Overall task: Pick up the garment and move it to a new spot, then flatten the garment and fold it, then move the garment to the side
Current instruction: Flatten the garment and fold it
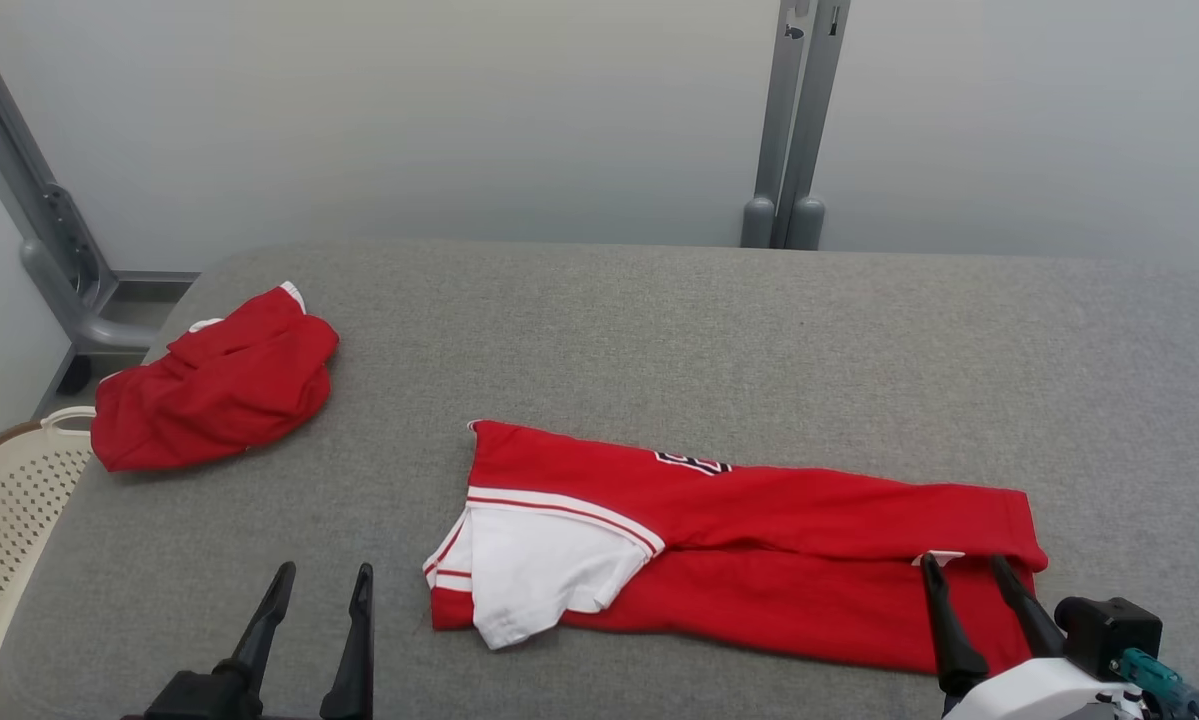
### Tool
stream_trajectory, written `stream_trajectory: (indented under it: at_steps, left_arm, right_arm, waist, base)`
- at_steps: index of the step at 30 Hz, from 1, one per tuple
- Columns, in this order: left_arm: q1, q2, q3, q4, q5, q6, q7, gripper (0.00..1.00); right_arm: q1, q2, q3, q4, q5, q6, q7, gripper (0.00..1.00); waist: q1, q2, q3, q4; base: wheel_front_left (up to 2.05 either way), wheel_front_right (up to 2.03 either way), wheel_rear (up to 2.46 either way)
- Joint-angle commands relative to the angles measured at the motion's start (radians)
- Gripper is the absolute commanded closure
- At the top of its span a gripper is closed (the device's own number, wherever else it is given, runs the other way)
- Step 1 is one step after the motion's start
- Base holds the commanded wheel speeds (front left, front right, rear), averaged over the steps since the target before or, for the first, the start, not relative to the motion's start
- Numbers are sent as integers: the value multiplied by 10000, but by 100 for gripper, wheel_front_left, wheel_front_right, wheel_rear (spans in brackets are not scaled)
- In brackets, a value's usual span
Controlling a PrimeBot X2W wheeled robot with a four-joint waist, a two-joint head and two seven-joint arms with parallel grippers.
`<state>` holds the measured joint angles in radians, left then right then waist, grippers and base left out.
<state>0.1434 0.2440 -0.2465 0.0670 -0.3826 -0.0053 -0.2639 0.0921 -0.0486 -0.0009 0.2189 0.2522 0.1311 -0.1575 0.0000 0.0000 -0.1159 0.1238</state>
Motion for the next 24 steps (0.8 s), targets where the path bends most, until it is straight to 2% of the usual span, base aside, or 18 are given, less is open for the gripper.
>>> stream_trajectory:
  at_steps: [1,8,13,19,24]
  left_arm:
    - [17,-31,105,26,94,-62,-11,0]
    - [-96,-346,411,311,575,-264,-11,0]
    - [-155,-563,439,498,785,-484,-11,0]
    - [-229,-710,505,621,986,-662,-11,0]
    - [-346,-805,576,733,1108,-768,-11,0]
  right_arm:
    - [111,-37,-39,-72,-42,-8,37,0]
    - [-101,-45,-366,-369,-367,-8,652,0]
    - [-548,-43,-1425,-282,89,-5,2392,0]
    - [-1208,-38,-2946,-324,-672,-5,4446,0]
    - [-1932,-38,-3486,5,-1434,-5,5504,0]
  waist:
    - [0,0,13,-20]
    - [0,0,74,-228]
    - [0,0,122,-302]
    - [0,0,232,-269]
    - [0,0,369,-246]
  base:
    - [0,0,0]
    - [0,0,0]
    - [0,0,0]
    - [0,0,0]
    - [0,0,0]
